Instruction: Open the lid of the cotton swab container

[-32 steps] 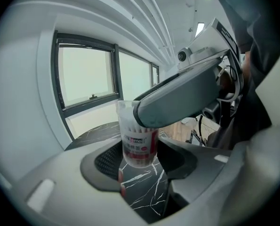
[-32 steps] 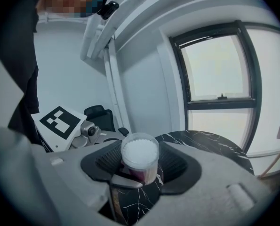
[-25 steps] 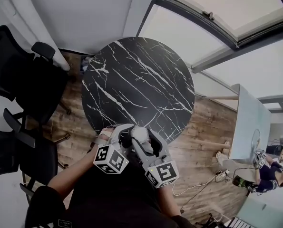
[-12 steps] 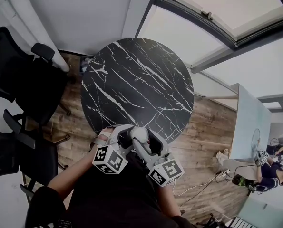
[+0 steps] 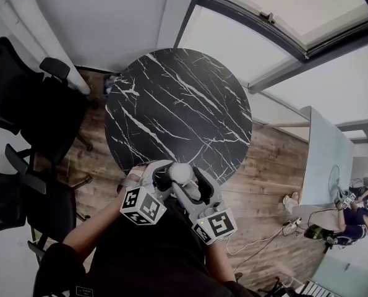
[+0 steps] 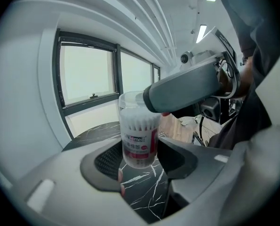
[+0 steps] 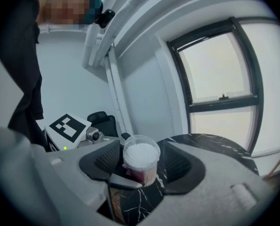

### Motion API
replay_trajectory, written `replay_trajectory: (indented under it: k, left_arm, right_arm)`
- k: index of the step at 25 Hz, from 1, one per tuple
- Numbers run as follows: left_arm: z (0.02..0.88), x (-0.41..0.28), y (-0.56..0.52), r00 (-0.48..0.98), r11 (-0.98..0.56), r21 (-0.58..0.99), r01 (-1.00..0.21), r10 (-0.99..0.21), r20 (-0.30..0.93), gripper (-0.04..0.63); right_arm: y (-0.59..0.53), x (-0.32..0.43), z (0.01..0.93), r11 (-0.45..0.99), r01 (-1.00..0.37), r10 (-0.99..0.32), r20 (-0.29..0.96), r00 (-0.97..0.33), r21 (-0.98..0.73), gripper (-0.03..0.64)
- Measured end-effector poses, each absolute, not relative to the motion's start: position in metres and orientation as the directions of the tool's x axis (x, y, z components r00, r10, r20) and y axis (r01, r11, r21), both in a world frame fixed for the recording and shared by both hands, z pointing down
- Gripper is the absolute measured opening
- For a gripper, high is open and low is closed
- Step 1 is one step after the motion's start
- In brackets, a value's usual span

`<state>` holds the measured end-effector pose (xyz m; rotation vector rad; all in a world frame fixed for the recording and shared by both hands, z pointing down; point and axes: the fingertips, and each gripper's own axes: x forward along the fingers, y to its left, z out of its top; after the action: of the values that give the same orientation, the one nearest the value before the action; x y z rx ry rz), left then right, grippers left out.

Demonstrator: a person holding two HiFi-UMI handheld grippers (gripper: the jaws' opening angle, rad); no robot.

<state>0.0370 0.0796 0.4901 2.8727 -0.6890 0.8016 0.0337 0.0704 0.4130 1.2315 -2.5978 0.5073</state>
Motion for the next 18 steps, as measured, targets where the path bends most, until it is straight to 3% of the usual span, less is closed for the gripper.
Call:
replay_trajectory:
  k: [5, 9, 18]
  left_arm:
    - [0.493, 0.033, 0.075, 0.746, -0.887, -0.028, -0.461, -0.404, 0.529, 0.239]
    - [0.494, 0.032, 0.073, 0.738, -0.88, -0.006, -0.475, -0.403, 0.542, 0.239]
    - [0.496, 0.037, 0.082, 0.741, -0.887, 0.01, -0.461, -0.379, 0.555, 0.241]
  right_arm:
    - [0.077, 0.033, 0.402, 0.652, -0.758, -0.709, 0.362, -0.605, 0.009, 0.276]
    - [0.089, 0.032, 0.414, 0.697, -0.685, -0.69, 0.459, -0.559, 0.212, 0.276]
    - [0.095, 0.021, 0.415, 0.676, -0.631, -0.732, 0.447, -0.514, 0.38, 0.199]
